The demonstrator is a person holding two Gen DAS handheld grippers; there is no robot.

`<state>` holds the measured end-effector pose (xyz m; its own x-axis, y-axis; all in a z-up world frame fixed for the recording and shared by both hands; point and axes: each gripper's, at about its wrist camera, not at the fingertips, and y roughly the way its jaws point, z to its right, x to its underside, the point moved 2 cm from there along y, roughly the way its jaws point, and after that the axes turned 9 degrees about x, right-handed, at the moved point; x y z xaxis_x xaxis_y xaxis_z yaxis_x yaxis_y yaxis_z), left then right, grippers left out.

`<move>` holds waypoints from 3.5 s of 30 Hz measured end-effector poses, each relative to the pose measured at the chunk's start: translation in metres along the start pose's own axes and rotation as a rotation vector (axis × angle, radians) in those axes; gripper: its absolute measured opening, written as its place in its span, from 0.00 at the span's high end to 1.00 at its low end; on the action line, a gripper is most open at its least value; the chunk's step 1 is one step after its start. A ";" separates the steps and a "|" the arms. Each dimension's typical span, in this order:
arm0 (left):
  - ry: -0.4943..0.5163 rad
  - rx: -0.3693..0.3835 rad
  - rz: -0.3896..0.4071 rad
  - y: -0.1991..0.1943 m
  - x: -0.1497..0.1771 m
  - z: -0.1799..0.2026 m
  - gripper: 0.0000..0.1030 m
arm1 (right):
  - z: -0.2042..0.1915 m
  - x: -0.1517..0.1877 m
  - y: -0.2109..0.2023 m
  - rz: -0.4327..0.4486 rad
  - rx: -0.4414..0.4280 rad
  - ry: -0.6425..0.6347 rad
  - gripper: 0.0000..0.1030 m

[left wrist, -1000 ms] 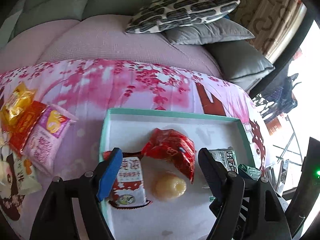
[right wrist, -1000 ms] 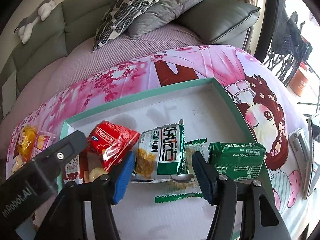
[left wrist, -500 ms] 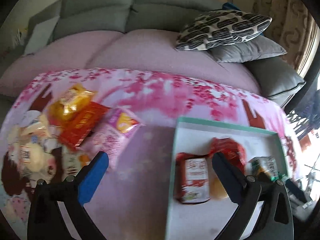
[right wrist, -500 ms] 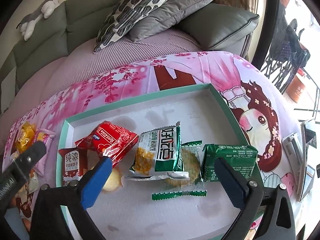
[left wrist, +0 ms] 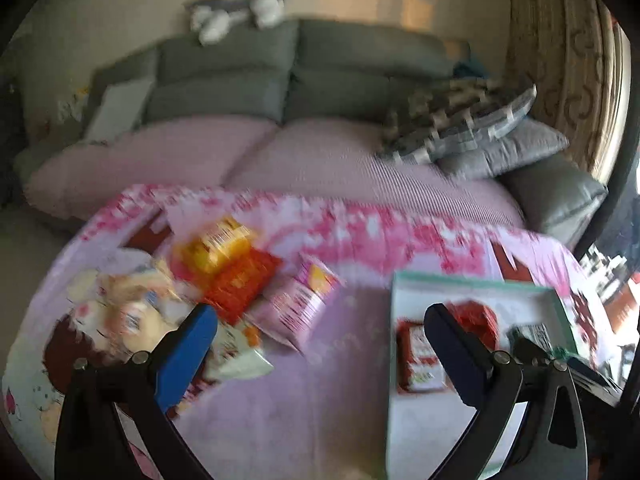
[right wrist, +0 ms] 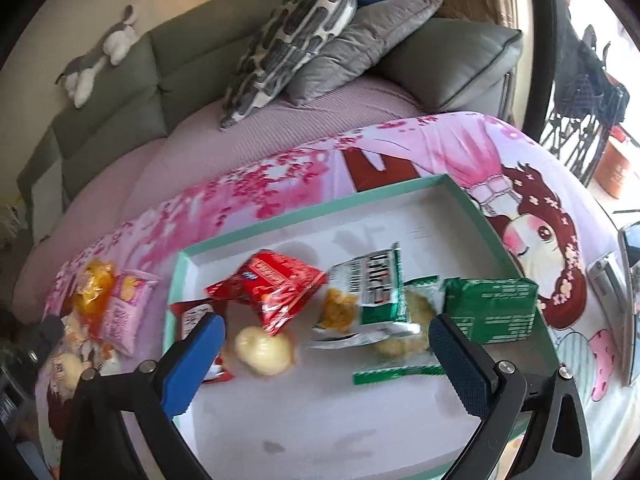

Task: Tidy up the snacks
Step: 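Move both tools back toward the snack pile, then grasp a clear bun pack with the left tool while the right grasps a white cookie pack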

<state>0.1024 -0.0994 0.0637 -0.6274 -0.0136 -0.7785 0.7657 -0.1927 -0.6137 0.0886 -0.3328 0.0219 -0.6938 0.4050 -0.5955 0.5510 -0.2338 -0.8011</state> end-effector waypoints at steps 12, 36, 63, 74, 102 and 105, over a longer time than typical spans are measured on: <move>-0.166 0.105 -0.080 0.009 0.014 -0.059 0.00 | -0.024 0.017 0.001 0.001 0.041 -0.105 0.00; -0.084 -0.112 -0.018 -0.018 -0.005 -0.141 0.00 | -0.094 0.052 -0.023 -0.032 -0.084 -0.116 0.00; -0.537 0.124 -0.266 0.039 0.027 -0.246 0.01 | -0.269 0.039 0.028 -0.378 -0.133 -0.467 0.09; -0.532 0.156 -0.336 0.064 0.030 -0.242 0.15 | -0.313 0.069 0.063 -0.424 -0.113 -0.532 0.19; -0.423 0.140 -0.333 0.050 0.021 -0.211 0.50 | -0.239 0.116 -0.009 -0.274 -0.270 -0.409 0.46; -0.403 0.133 -0.321 0.047 0.017 -0.205 0.50 | -0.217 0.107 -0.022 -0.244 -0.285 -0.367 0.46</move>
<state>0.1566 0.0927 -0.0048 -0.8521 -0.3045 -0.4257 0.5178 -0.3718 -0.7705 0.1022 -0.0925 -0.0109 -0.9064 0.0691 -0.4168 0.4220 0.0993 -0.9012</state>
